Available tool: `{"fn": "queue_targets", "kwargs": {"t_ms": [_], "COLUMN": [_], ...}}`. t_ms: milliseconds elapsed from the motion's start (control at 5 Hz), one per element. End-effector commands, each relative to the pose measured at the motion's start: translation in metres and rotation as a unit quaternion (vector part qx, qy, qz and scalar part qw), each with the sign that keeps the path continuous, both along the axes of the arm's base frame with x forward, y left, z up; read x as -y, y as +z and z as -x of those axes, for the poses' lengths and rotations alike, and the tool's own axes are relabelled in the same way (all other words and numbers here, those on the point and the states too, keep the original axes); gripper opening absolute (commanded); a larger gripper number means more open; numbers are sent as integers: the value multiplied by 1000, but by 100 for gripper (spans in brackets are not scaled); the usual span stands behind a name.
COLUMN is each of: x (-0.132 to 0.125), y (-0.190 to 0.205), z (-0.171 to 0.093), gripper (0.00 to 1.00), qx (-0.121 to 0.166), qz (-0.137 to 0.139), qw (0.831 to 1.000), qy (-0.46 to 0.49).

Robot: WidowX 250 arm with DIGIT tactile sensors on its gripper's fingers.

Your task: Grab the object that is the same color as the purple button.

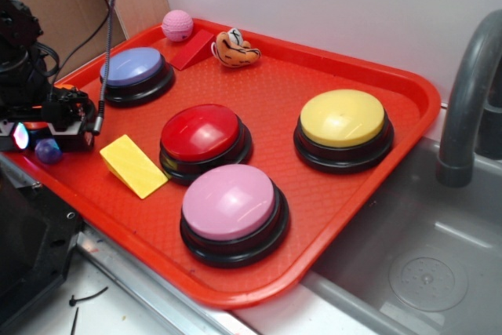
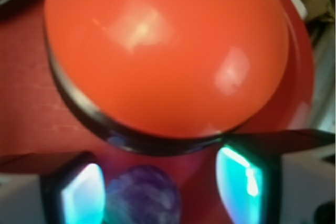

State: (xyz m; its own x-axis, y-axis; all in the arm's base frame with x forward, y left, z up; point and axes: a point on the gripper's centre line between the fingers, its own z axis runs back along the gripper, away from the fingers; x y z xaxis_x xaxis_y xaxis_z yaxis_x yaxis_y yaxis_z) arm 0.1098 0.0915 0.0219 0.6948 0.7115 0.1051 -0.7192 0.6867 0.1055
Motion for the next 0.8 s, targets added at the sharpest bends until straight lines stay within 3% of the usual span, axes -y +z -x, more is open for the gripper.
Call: {"fn": "queue_targets", "kwargs": {"t_ms": [0, 400, 600], "x": [13, 16, 11], "y": [7, 47, 84], "z": [8, -7, -25], "gripper": [0, 0, 0], "qx": [7, 34, 50], "qz": [-3, -7, 36], "qw": [1000, 999, 998], "qy": [-16, 19, 32]}}
